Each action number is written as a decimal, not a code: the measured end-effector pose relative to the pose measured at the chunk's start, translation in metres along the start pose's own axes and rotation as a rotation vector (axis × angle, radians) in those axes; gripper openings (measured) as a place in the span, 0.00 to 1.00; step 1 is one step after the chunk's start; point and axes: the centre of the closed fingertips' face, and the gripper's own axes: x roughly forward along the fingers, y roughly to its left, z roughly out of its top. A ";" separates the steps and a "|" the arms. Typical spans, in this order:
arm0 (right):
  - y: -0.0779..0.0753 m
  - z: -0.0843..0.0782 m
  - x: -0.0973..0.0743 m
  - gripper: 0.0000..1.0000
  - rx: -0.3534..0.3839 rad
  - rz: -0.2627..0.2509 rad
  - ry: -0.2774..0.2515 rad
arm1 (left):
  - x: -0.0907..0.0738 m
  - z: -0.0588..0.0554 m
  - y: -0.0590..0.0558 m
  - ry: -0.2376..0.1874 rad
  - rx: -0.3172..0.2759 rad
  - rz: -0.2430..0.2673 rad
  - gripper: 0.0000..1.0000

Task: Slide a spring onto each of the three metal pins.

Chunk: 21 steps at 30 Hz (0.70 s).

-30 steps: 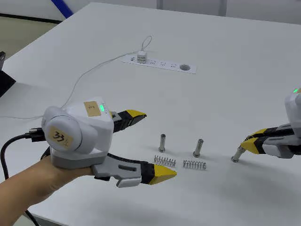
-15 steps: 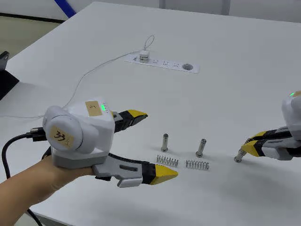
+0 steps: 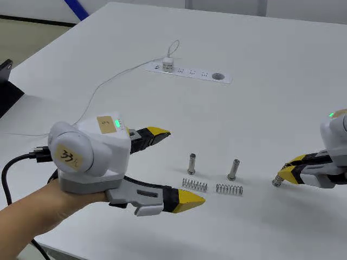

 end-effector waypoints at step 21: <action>0.002 -0.007 0.008 0.11 -0.033 0.006 0.021 | -0.003 -0.002 -0.001 0.013 0.007 0.004 0.84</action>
